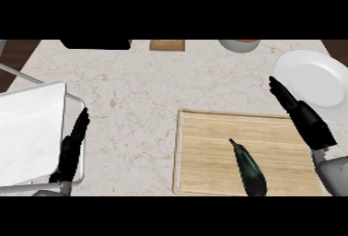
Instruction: Pick the eggplant from the tray and place it in the plate
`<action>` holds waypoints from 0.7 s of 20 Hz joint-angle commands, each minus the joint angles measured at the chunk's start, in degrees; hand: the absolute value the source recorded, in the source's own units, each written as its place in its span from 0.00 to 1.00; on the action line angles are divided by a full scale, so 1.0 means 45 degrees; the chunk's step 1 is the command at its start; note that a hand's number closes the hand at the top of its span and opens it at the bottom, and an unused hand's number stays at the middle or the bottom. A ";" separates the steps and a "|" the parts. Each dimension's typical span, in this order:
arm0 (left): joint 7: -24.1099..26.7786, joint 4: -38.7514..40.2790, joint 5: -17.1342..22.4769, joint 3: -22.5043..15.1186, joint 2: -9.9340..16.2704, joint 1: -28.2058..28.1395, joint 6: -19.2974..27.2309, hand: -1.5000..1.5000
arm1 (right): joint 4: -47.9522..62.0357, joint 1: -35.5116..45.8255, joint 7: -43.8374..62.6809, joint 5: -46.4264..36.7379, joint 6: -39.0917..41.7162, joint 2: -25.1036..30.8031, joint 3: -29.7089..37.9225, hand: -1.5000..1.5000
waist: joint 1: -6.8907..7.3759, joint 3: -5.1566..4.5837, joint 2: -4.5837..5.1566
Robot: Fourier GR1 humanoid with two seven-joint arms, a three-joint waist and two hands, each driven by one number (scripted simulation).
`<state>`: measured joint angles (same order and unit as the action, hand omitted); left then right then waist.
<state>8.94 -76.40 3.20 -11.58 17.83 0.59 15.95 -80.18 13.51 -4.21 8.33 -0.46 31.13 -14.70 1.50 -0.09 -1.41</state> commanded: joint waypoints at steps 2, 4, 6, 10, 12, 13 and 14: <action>-0.1062 -0.0880 -0.0283 0.0876 -0.0299 0.0236 -0.0380 0.50 | 0.0657 0.0546 -0.0357 0.1637 0.2309 -0.0820 -0.0206 1.00 | -0.0168 0.0047 0.0396; -0.2237 -0.1433 -0.0175 0.1584 -0.0267 0.0987 -0.1241 0.50 | 0.1084 0.0872 -0.0107 0.3680 0.4481 -0.1021 0.0011 1.00 | -0.0058 0.0059 0.0510; -0.2746 -0.1892 0.0376 0.1590 0.0087 0.1073 -0.1515 0.50 | 0.1565 0.0901 0.0071 0.5058 0.5984 -0.1683 -0.0270 1.00 | 0.0249 0.0107 0.0635; -0.2820 -0.1564 0.0405 0.1560 -0.0699 0.0538 -0.1496 0.50 | 0.2685 0.0457 -0.2033 0.2963 0.3258 -0.1008 0.1180 0.00 | -0.0453 0.0092 0.0582; -0.3085 -0.1828 0.0717 0.1943 -0.0271 0.0479 -0.1957 0.50 | 0.3214 -0.0139 -0.3049 0.3710 0.5081 -0.0575 0.1381 0.00 | -0.0486 0.0078 0.0486; -0.3775 -0.2001 0.0393 0.1685 -0.0458 0.0965 -0.1614 0.50 | 0.3582 -0.0064 -0.3649 0.3271 0.5872 -0.0614 0.0883 0.00 | -0.0413 0.0078 0.0468; -0.3735 -0.1982 0.0666 0.1833 -0.0323 0.0852 -0.1922 0.50 | 0.3872 -0.0279 -0.4238 0.2933 0.6580 -0.0303 0.0676 0.00 | -0.0395 0.0071 0.0458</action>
<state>-0.70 -86.80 3.52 -1.08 14.80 -1.15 13.41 -68.07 15.07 -16.12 20.40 21.42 29.41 -11.70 0.86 0.31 0.09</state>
